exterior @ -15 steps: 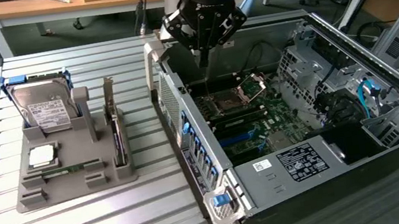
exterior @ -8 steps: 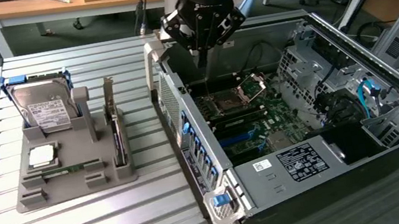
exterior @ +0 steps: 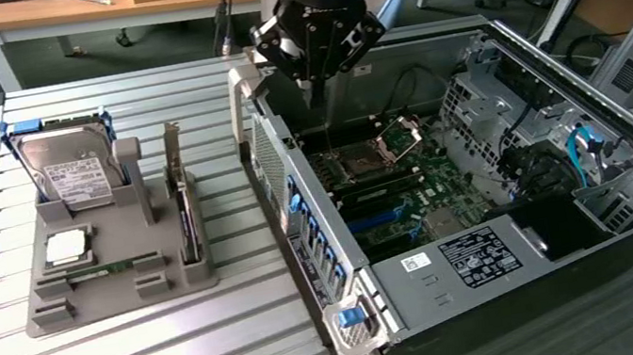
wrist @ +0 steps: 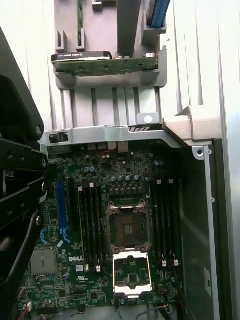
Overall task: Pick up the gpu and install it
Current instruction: 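Reach for the gpu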
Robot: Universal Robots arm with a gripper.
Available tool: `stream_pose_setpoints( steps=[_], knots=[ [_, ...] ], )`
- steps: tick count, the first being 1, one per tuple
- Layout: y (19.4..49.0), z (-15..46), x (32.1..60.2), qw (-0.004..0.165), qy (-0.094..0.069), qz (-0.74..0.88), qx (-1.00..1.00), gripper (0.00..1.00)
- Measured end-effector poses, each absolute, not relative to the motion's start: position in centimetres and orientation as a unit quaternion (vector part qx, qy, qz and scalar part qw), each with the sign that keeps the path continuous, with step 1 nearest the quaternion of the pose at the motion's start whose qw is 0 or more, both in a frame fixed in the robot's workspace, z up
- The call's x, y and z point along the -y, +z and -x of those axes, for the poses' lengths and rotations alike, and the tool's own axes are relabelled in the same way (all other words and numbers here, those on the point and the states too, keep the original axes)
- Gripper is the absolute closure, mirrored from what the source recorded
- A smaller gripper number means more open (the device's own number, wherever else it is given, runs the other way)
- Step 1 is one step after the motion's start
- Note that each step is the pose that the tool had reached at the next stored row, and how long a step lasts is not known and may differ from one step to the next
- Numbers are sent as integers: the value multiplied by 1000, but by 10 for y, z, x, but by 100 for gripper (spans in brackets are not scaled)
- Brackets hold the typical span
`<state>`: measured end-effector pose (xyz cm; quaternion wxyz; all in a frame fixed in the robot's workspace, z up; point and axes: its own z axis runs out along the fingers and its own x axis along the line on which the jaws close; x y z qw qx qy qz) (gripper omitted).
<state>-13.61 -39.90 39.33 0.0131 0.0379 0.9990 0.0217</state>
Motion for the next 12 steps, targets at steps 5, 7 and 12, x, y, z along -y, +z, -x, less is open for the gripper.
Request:
stream_pose_setpoints(
  steps=[5,7,12],
  knots=[
    [393,139,399,13,22,-38,-999,89],
    [393,140,399,13,22,-38,-999,89],
    [393,143,399,13,22,-38,-999,89]
  ],
)
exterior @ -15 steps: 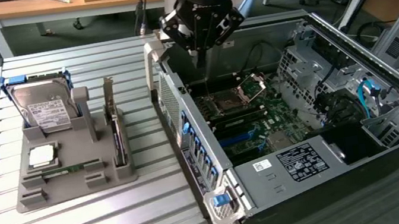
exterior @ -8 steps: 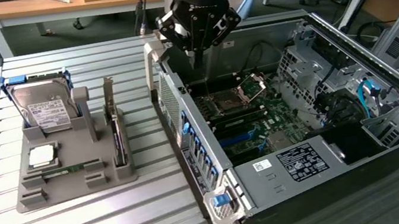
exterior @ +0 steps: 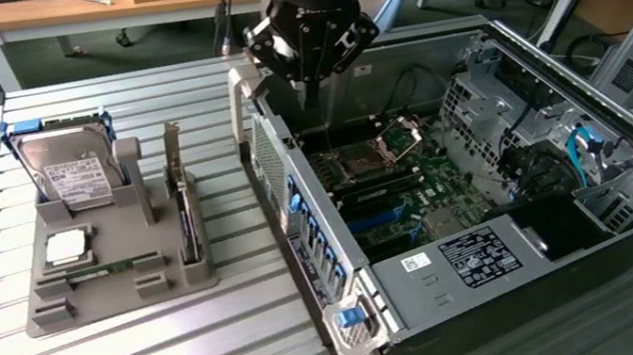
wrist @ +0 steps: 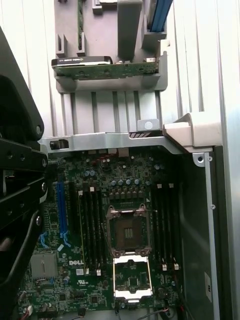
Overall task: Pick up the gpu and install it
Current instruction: 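Reach for the gpu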
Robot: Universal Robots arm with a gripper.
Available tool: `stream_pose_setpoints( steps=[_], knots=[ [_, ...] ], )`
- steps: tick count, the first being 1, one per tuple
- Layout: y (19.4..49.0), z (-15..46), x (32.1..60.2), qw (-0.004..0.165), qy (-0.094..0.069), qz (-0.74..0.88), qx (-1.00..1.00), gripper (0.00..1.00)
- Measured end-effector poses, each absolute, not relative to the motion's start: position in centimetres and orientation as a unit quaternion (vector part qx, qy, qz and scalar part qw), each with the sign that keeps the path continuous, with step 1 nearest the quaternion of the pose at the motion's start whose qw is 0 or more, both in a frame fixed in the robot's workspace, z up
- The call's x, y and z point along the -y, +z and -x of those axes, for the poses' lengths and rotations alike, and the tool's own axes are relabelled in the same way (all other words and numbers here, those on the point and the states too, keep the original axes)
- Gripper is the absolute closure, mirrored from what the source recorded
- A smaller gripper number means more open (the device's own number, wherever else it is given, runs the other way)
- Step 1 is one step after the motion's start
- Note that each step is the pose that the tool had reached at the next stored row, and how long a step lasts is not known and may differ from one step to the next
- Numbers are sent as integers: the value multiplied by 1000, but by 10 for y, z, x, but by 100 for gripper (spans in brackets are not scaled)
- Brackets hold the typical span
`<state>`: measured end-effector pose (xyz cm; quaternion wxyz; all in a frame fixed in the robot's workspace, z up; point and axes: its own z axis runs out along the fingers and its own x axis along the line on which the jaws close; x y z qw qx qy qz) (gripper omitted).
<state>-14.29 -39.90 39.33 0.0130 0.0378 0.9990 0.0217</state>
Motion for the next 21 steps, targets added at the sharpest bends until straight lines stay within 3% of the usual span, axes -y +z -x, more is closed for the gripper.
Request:
stream_pose_setpoints(
  steps=[21],
  knots=[
    [393,157,399,13,22,-38,-999,89]
  ],
)
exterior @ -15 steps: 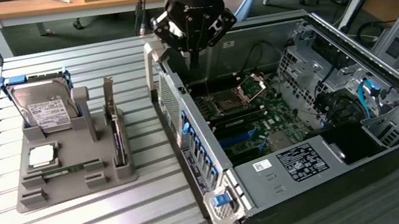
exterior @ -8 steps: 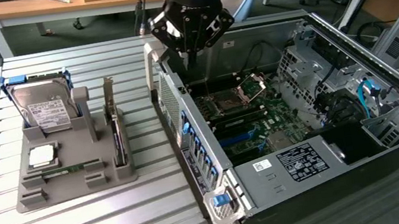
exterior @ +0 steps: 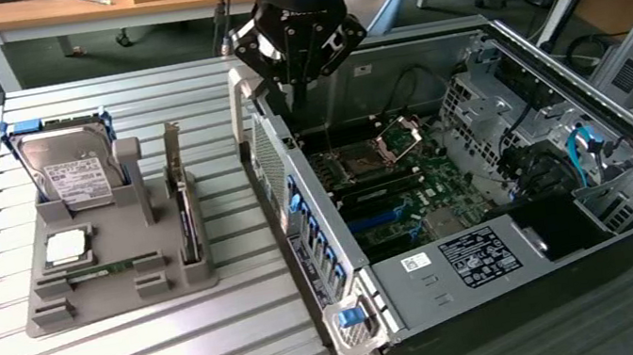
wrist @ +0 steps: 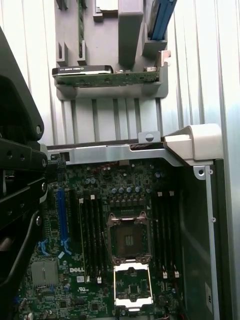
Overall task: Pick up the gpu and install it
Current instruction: 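Reach for the gpu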
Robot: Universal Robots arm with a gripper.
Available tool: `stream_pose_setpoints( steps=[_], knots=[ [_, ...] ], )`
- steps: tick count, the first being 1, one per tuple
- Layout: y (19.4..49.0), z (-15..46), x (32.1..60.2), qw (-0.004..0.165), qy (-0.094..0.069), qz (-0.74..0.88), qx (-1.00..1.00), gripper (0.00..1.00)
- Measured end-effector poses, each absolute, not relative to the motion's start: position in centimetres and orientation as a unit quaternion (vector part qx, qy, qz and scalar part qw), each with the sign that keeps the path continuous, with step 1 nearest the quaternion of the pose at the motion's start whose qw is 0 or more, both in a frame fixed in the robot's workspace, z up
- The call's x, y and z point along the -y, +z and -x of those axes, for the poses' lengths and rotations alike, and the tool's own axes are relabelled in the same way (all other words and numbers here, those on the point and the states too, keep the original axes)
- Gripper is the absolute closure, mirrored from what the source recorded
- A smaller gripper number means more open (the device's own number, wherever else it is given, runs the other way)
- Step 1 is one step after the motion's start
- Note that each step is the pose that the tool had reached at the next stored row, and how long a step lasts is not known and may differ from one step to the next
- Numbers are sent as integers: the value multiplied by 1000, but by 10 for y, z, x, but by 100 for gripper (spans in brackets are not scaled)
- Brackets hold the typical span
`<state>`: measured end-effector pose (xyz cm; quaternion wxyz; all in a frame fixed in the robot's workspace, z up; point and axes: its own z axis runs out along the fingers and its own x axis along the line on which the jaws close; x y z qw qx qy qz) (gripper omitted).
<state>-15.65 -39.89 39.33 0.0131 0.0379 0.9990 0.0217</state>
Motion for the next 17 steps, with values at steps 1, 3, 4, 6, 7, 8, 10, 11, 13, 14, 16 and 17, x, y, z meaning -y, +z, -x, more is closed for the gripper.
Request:
stream_pose_setpoints(
  steps=[1,3,4,6,7,8,10,11,13,14,16,17],
  knots=[
    [393,157,399,13,22,-38,-999,89],
    [393,158,399,13,22,-38,-999,89],
    [393,159,399,13,22,-38,-999,89],
    [393,159,399,13,22,-38,-999,89],
    [393,160,399,13,22,-38,-999,89],
    [393,160,399,13,22,-38,-999,89],
    [393,162,399,13,22,-38,-999,89],
    [393,162,399,13,22,-38,-999,89],
    [393,163,399,13,22,-38,-999,89],
    [393,164,399,13,22,-38,-999,89],
    [393,164,399,13,22,-38,-999,89],
    [393,165,399,13,22,-38,-999,89]
  ],
)
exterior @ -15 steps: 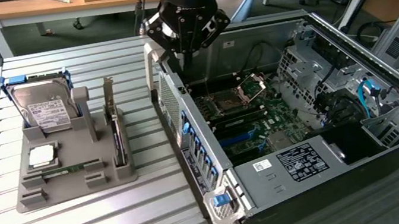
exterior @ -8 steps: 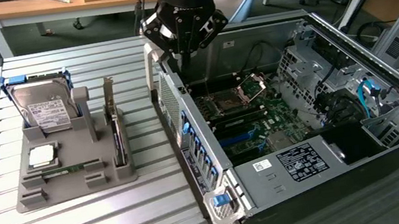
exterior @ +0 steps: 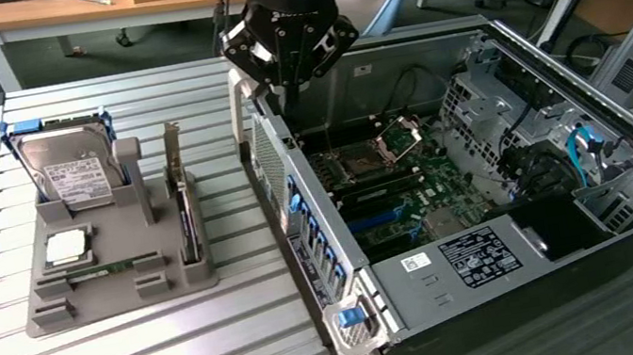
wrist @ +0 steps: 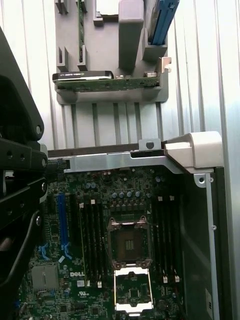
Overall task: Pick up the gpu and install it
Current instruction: 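Reach for the gpu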
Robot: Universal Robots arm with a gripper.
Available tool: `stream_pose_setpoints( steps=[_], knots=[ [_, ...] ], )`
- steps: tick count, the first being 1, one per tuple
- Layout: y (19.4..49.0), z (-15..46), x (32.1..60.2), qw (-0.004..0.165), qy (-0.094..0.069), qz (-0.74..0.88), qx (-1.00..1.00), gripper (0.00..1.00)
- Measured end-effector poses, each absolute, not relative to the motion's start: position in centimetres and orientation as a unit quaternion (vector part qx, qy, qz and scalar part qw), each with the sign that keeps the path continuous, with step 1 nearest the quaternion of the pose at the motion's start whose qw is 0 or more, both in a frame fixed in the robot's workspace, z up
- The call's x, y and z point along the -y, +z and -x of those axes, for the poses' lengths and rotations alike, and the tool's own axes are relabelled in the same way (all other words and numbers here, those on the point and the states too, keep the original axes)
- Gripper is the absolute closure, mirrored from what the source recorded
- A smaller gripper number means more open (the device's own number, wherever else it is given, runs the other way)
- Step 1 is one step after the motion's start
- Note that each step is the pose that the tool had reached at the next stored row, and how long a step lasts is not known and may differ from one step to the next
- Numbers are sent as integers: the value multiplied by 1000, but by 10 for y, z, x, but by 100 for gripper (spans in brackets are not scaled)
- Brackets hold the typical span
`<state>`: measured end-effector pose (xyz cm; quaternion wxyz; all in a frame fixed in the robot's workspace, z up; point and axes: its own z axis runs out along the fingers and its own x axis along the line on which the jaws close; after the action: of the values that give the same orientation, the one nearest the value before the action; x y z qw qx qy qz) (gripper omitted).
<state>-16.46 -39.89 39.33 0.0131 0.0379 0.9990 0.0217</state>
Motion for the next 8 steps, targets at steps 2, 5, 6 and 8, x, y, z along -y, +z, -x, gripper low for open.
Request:
stream_pose_setpoints(
  steps=[2,5,6,8],
  knots=[
    [393,165,399,13,22,-38,-999,89],
    [393,167,399,13,22,-38,-999,89],
    [393,167,399,13,22,-38,-999,89],
    [393,168,399,13,22,-38,-999,89]
  ],
)
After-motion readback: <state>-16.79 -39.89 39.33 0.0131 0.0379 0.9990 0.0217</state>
